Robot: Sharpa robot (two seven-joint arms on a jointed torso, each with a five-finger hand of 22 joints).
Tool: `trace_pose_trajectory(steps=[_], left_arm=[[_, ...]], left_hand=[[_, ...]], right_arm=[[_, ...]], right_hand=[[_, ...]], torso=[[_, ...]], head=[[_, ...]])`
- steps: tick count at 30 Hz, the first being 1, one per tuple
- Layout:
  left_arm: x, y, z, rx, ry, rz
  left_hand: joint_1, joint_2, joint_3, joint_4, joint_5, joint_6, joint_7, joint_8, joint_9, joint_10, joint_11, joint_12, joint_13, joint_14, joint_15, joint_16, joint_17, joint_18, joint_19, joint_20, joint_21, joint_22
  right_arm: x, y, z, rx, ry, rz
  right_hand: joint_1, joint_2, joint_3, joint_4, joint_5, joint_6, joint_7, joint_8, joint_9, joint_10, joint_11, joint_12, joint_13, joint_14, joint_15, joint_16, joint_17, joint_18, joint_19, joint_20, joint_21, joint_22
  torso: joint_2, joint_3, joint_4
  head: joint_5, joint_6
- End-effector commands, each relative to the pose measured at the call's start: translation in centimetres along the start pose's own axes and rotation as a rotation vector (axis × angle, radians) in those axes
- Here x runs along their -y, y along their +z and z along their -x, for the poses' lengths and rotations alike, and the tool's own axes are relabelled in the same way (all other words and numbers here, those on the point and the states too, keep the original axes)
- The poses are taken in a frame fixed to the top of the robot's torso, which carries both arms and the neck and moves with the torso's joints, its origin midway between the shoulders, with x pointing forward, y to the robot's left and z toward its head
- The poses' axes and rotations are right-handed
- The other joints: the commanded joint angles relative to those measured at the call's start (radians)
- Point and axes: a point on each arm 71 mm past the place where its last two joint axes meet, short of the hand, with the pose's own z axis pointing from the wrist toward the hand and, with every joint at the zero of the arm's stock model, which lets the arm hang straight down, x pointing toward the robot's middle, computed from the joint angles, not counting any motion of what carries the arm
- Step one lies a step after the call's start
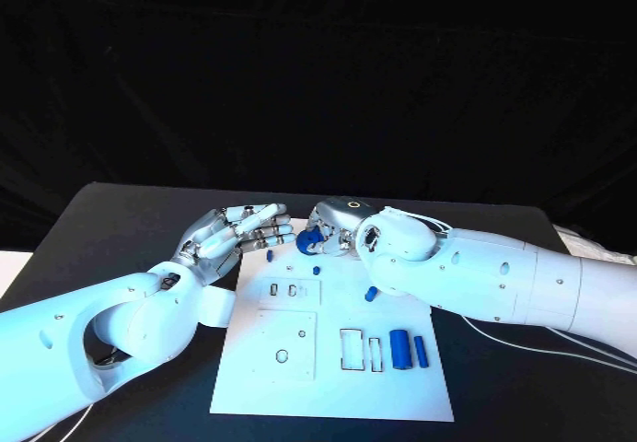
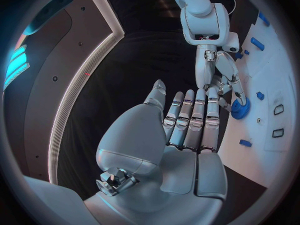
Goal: Assemble the parts on the task board
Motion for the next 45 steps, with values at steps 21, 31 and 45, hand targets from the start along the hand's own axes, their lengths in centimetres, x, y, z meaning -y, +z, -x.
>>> trace_pose_trajectory(steps=[21, 31, 45], left_arm=[[0.2, 0.0, -0.2, -0.019, -0.007, -0.007], [0.2, -0.2, 0.2, -0.011, -0.003, -0.007], [0.2, -0.3, 0.6, -0.009, -0.002, -0.008]], left_hand=[[0.000, 0.008, 0.001, -0.005, 0.005, 0.002, 0.018, -0.001, 0.001, 0.003, -0.002, 0.000, -0.001, 0.004, 0.001, 0.002, -0.001, 0.012, 0.003, 0.000, -0.007, -0.001], [0.000, 0.008, 0.001, -0.006, 0.005, 0.002, 0.018, -0.002, 0.001, 0.003, -0.002, 0.000, -0.002, 0.006, 0.000, 0.002, -0.006, 0.012, 0.003, 0.000, -0.008, -0.001], [-0.003, 0.011, 0.003, -0.012, 0.005, 0.007, 0.011, 0.000, 0.002, 0.010, -0.008, 0.002, -0.001, 0.046, -0.009, 0.014, -0.020, 0.014, 0.021, -0.006, -0.002, 0.002]], right_arm=[[0.7, -0.4, -0.2, 0.015, 0.006, -0.001], [4.7, -4.8, 2.1, 0.074, 0.161, -0.016], [14.4, -10.5, 4.6, 0.060, 0.279, -0.088]], right_hand=[[-0.052, -0.030, -0.047, 0.040, 0.013, -0.111, 0.026, -0.024, -0.026, -0.044, 0.026, -0.081, -0.056, 0.046, 0.030, -0.003, 0.000, -0.016, -0.005, 0.029, 0.000, 0.024], [-0.040, -0.028, -0.054, 0.041, 0.022, -0.087, 0.020, -0.017, -0.022, -0.020, 0.020, -0.037, -0.017, 0.047, 0.026, -0.002, 0.002, -0.018, -0.001, 0.027, 0.003, 0.030], [0.038, -0.037, -0.051, -0.018, 0.030, -0.086, 0.022, -0.023, -0.024, 0.045, 0.022, 0.136, 0.136, 0.059, 0.027, 0.034, 0.071, -0.022, 0.011, 0.027, 0.013, 0.052]], torso=[[0.000, 0.0010, 0.0002], [-0.002, 0.0025, -0.0100], [-0.002, 0.0186, -0.0356]], head=[[-0.002, -0.003], [-0.008, 0.002], [-0.013, 0.018]])
